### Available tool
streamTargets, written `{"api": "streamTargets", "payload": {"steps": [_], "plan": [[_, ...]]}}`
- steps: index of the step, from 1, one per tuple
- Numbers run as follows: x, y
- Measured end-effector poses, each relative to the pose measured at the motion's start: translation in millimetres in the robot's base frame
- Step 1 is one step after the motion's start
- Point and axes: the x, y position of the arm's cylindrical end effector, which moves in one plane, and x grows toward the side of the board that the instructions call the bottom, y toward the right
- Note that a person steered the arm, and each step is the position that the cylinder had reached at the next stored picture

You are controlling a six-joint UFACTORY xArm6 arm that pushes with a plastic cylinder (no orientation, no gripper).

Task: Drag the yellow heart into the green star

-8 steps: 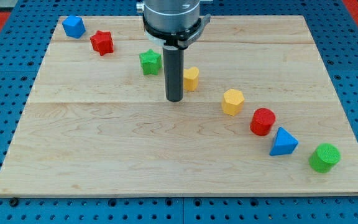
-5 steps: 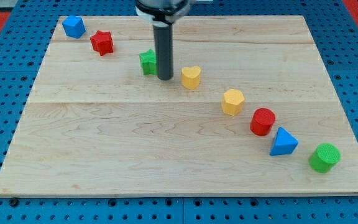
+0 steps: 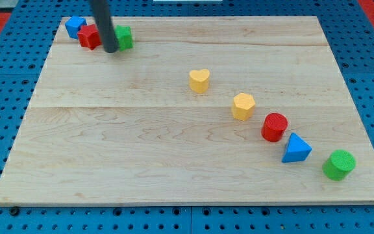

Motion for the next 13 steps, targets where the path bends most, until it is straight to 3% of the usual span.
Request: {"api": "streamTargets", "payload": {"steps": [1,2,3,5,6,7,8,9,10,11,12,13], "plan": [[4.6,41.8],[0.3,13.0],[10.8,39.7],[28.8,213.3],[128.1,232.4],[106.0,131.5],[43.0,42.4],[51.2,29.9],[93.5,81.9],[58.7,117.4],[19.6,71.6],[10.3,47.2]]}}
